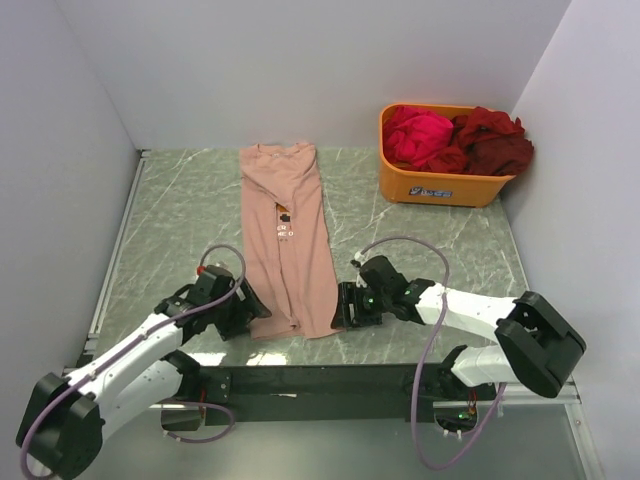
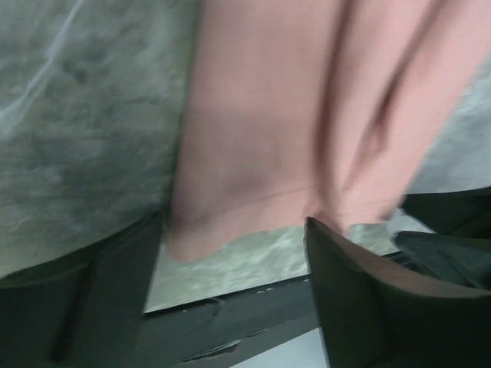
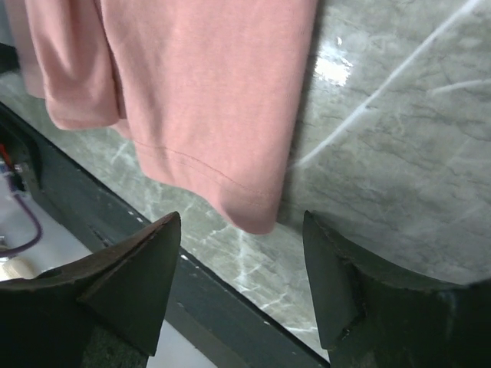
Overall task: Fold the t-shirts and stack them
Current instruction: Fold the tshirt
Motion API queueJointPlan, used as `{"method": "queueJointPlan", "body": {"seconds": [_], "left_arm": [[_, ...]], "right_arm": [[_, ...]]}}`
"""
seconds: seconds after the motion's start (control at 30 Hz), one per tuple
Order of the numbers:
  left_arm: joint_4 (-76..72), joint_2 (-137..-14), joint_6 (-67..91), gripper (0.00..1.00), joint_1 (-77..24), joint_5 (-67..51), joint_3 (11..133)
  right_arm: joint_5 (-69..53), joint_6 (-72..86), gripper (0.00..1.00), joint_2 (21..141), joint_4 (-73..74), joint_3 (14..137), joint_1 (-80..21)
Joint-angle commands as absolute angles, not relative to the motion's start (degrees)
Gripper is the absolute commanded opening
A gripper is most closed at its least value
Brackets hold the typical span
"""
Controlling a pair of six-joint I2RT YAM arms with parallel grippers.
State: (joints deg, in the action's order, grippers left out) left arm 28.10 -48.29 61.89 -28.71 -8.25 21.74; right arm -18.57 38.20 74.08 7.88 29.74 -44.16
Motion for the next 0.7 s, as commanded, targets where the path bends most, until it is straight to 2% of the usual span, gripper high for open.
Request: {"method": "queueJointPlan", "body": {"seconds": [0.0, 0.07, 0.2, 0.27, 0.3, 0.33, 0.37, 0.4, 0.43, 0.5, 0.53, 0.63, 0.67], "left_arm": [[24.44, -51.84, 61.88, 0.77, -28.83, -11.77, 20.04], [23.47, -54.74, 61.09, 0.67, -28.83, -13.36, 20.3], [23.47, -57.91, 59.68, 0.39, -28.92, -11.08, 21.18], [23.38, -59.67, 59.41, 0.27, -28.92, -11.34, 21.62], [23.73, -60.11, 59.33, 0.13, -28.92, -11.42, 21.88], [24.08, -60.38, 59.33, 0.04, -28.92, -11.51, 21.97], [24.52, -60.64, 59.41, 0.0, -28.92, -11.51, 21.97], [24.87, -60.47, 59.41, 0.0, -28.92, -11.6, 21.97], [26.0, -60.38, 59.59, 0.0, -28.92, -11.86, 21.97], [27.68, -58.81, 59.85, 0.0, -28.83, -12.22, 22.15], [30.99, -58.1, 60.11, 0.0, -28.92, -11.78, 22.32], [35.06, -52.15, 61.87, 0.0, -29.27, -11.86, 22.59], [34.98, -50.81, 61.87, 0.01, -29.18, -13.08, 22.41]], "right_arm": [[-18.98, 39.02, 0.71, 75.5, 5.19, 28.92, -44.47], [-19.51, 38.94, 0.7, 76.2, 4.92, 29.09, -44.47], [-19.86, 38.85, 0.67, 78.13, 3.87, 29.44, -44.65], [-20.3, 39.02, 0.6, 79.97, 3.78, 30.14, -44.82], [-20.74, 39.2, 0.54, 80.42, 3.34, 30.06, -44.91], [-21.26, 40.07, 0.44, 80.77, 2.47, 29.8, -45.26], [-22.4, 40.51, 0.4, 81.21, 2.03, 29.62, -45.52], [-22.76, 40.95, 0.35, 81.3, 1.59, 29.36, -45.79], [-22.76, 41.39, 0.26, 81.21, 1.76, 29.36, -46.14], [-21.8, 41.75, 0.18, 80.86, 2.63, 29.36, -47.72], [-21.36, 42.44, 0.1, 80.34, 2.64, 29.18, -48.25], [-20.65, 44.55, 0.01, 76.13, 2.2, 27.16, -49.92], [-21.18, 45.0, 0.01, 75.07, 2.11, 26.64, -50.27]]}}
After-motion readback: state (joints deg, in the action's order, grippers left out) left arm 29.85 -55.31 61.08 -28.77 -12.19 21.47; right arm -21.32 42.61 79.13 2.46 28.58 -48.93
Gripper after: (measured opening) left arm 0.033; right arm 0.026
